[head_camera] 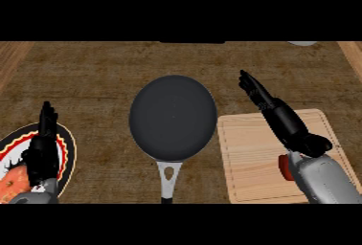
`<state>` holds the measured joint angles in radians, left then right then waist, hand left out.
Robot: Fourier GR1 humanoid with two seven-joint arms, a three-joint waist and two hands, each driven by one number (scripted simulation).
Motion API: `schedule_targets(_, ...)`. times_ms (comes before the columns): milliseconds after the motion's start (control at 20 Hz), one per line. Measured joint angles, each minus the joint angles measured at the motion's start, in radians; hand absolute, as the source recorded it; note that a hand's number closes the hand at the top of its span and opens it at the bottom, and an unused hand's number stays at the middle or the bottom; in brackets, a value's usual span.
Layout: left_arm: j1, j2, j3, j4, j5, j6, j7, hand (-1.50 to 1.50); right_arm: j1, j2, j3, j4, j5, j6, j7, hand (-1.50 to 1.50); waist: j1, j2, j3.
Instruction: Pick the bell pepper from the cutting board and place it in the pan
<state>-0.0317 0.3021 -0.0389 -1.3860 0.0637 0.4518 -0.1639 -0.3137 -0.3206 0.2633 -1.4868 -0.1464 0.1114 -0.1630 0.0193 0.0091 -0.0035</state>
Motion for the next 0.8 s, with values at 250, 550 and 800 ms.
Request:
schedule_targets(250, -0.045, 0.022, 0.000, -0.055, 0.058, -0.091, 0.101, 0.00, -0.004, -0.075, -0.145, -0.016, -0.143, 0.112, -0.007, 1.50, -0.020, -0.009, 0.003)
schedule_targets(550, -0.064, 0.015, -0.014, -0.121, 0.162, -0.188, 0.213, 0.00, 0.130, -0.269, -0.307, -0.003, -0.064, 0.097, -0.099, -1.50, -0.061, -0.016, 0.005)
schedule_targets(800, -0.079, 0.018, -0.018, -0.165, 0.189, -0.206, 0.284, 0.00, 0.330, -0.407, -0.437, 0.024, 0.006, 0.129, -0.272, -1.50, -0.060, -0.015, 0.005)
